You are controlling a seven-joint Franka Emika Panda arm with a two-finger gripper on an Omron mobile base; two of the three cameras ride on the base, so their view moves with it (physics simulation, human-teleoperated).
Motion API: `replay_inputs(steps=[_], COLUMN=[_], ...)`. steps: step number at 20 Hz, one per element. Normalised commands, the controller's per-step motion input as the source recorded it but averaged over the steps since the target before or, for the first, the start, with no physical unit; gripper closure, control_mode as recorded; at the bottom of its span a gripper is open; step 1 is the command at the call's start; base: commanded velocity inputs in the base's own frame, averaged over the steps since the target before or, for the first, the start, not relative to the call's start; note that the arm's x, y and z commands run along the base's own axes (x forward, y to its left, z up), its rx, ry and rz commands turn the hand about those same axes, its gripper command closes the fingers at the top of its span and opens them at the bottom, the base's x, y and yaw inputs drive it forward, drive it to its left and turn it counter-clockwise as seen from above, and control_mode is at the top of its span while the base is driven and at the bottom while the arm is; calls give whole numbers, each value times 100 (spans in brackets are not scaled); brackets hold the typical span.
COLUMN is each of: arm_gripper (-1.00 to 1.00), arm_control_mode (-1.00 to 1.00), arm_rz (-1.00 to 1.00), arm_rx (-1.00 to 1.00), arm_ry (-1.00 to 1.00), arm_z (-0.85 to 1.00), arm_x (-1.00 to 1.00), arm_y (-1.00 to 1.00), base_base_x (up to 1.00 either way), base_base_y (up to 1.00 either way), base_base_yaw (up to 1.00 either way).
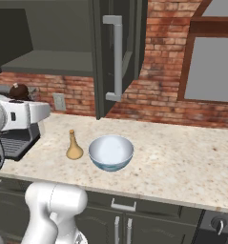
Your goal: Retrieve the bottle and the shaker from the cabinet and place them next to the mixing bowl on the counter. Then add garlic from the fridge to the mixing bowl.
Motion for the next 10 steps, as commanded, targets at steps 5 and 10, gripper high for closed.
replay_inputs(steps=[5, 10], arm_gripper=[100, 100], arm_control_mode=[-100, -100], arm_rz=[1, 4], arm_rx=[-8, -8], arm_ry=[0, 7], arm_z=[-20, -41], arm_x=[-87, -97], arm_y=[-55, -21], base_base_x=[0, 0], base_base_y=[0, 0], base_base_yaw=[0, 0])
